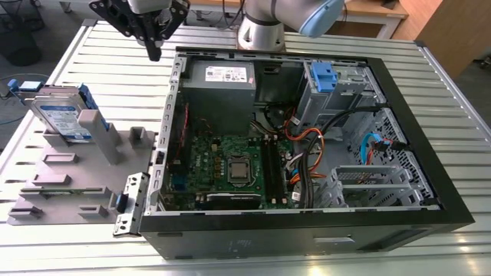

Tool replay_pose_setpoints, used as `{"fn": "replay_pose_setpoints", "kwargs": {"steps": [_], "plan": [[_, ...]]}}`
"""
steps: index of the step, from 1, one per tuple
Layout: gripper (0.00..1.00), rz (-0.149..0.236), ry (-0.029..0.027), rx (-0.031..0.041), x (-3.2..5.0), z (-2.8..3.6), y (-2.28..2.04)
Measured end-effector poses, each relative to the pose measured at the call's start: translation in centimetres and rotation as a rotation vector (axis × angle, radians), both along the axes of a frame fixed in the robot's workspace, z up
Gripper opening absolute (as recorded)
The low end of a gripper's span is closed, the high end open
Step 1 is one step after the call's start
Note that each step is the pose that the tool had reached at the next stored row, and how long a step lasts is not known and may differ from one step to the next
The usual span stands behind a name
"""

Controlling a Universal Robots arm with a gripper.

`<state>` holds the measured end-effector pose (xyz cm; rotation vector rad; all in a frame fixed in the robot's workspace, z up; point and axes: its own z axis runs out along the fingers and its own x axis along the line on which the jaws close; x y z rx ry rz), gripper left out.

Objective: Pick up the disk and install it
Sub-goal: 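Reach for the disk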

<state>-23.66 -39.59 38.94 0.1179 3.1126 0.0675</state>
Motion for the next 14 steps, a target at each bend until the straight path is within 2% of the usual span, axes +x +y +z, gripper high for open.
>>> {"fn": "replay_pose_setpoints", "kwargs": {"steps": [14], "plan": [[0.11, 0.000, 0.0000, 0.0000, -4.68, -0.26, 0.19]]}}
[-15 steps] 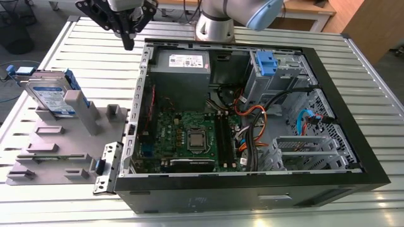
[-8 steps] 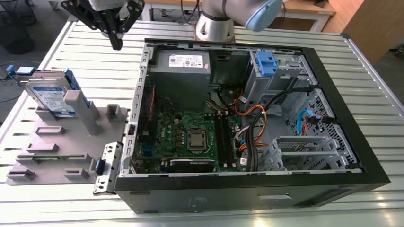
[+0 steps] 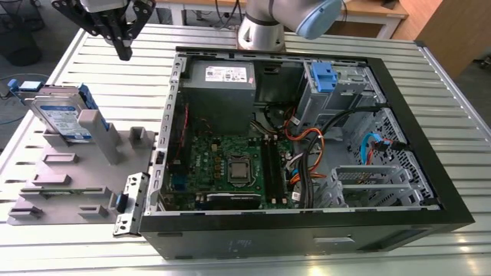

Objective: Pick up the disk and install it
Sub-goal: 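Reach for the disk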

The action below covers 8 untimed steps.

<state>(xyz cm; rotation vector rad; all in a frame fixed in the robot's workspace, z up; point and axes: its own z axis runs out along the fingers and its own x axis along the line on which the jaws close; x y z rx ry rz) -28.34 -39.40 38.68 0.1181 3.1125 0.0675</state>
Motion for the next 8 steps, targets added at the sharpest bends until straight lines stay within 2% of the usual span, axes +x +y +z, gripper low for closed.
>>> {"fn": "replay_pose_setpoints", "kwargs": {"steps": [8], "plan": [[0.11, 0.000, 0.0000, 0.0000, -2.46, -0.15, 0.11]]}}
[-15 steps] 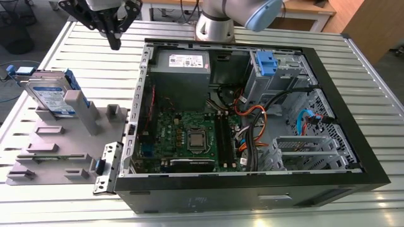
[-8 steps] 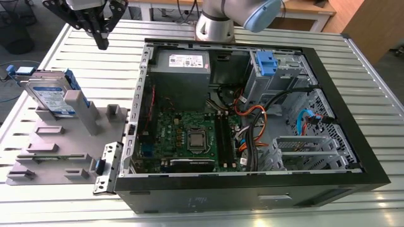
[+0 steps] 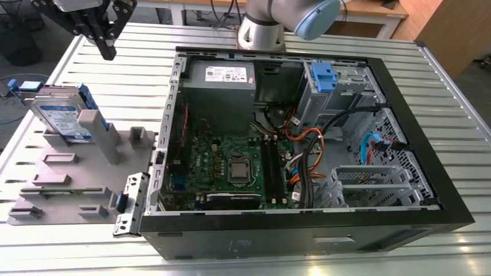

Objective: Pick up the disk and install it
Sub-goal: 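Reach for the disk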

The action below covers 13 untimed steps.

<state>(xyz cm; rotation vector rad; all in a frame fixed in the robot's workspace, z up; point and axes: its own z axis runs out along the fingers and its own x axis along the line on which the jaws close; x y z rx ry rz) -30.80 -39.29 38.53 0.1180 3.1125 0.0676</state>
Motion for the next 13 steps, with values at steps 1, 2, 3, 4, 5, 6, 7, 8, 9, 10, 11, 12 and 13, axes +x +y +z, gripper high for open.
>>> {"fn": "replay_pose_setpoints", "kwargs": {"steps": [1, 2, 3, 4, 5, 6, 7, 8, 9, 10, 11, 12, 13], "plan": [[0.11, 0.000, 0.0000, 0.0000, -0.26, -0.02, 0.01], [0.11, 0.000, -0.0001, 0.0000, -0.54, -0.04, 0.02], [0.11, 0.000, -0.0001, 0.0001, -0.80, -0.05, 0.03], [0.11, 0.000, 0.0000, 0.0000, -1.06, -0.07, 0.03], [0.11, 0.000, 0.0000, 0.0000, -1.30, -0.08, 0.04], [0.11, 0.000, 0.0000, 0.0000, -1.53, -0.09, 0.05], [0.11, 0.000, 0.0000, 0.0000, -1.74, -0.11, 0.05], [0.11, 0.000, 0.0000, 0.0000, -1.95, -0.12, 0.06], [0.11, 0.000, 0.0000, 0.0000, -2.15, -0.14, 0.06], [0.11, 0.000, 0.0000, 0.0000, -2.36, -0.16, 0.06], [0.11, 0.000, 0.0000, 0.0000, -2.59, -0.17, 0.06], [0.11, 0.000, -0.0001, 0.0001, -2.83, -0.19, 0.06], [0.11, 0.000, -0.0001, 0.0000, -3.06, -0.20, 0.06]]}}
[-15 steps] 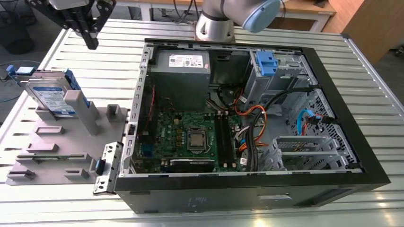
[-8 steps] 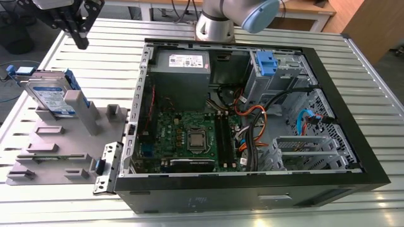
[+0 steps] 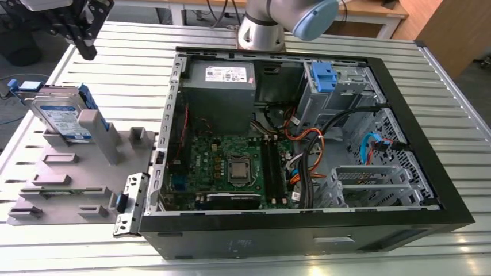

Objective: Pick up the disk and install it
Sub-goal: 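Reach for the disk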

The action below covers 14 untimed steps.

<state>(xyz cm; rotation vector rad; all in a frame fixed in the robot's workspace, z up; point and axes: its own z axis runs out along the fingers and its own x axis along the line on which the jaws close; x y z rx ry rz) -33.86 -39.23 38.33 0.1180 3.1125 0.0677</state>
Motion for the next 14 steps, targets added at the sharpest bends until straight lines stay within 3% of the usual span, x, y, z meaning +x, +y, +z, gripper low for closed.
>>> {"fn": "replay_pose_setpoints", "kwargs": {"steps": [8, 14], "plan": [[0.11, 0.000, 0.0000, 0.0000, -1.57, -0.10, 0.00], [0.11, 0.000, 0.0000, 0.0000, -1.86, -0.11, 0.00]]}}
